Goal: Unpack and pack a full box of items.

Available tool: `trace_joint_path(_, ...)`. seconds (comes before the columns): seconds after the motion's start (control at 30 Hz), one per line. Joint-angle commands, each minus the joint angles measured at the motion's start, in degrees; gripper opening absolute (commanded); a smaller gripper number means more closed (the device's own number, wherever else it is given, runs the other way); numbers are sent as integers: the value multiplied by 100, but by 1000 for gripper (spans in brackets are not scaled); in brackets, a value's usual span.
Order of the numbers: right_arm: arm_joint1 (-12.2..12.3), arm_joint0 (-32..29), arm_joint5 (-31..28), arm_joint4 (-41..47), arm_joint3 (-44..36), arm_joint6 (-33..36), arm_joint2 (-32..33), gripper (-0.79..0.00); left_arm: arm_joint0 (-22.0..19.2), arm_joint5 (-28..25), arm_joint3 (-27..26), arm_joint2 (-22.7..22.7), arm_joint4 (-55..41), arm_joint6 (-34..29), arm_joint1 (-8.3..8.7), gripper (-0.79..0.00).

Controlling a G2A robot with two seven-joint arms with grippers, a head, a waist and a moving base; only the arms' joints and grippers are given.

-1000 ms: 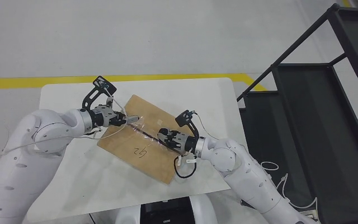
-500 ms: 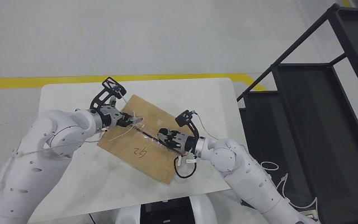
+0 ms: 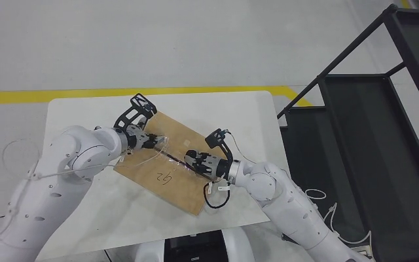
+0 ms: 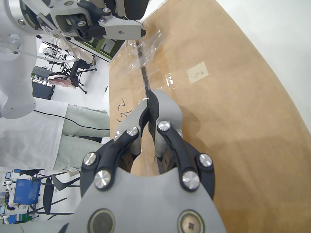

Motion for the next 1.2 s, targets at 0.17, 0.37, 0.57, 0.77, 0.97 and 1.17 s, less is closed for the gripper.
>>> trace_joint_path(0.17,0,0,0,0,0,0,0,-785,-7,-85,-56,92,61,-298,-18,0)
trace_joint_path(0.37,0,0,0,0,0,0,0,-785,-71,36,52,182,265,-263,-61,0)
trace_joint_path(0.57,0,0,0,0,0,0,0,-785,-121,194,155,265,383,-213,-113,0)
trace_joint_path(0.77,0,0,0,0,0,0,0,-785,-220,217,280,411,368,-293,-179,0)
trace_joint_path(0.97,0,0,0,0,0,0,0,-785,-322,166,326,542,365,-379,-241,-302)
trace_joint_path(1.17,0,0,0,0,0,0,0,-785,-379,138,412,590,282,-483,-283,-785)
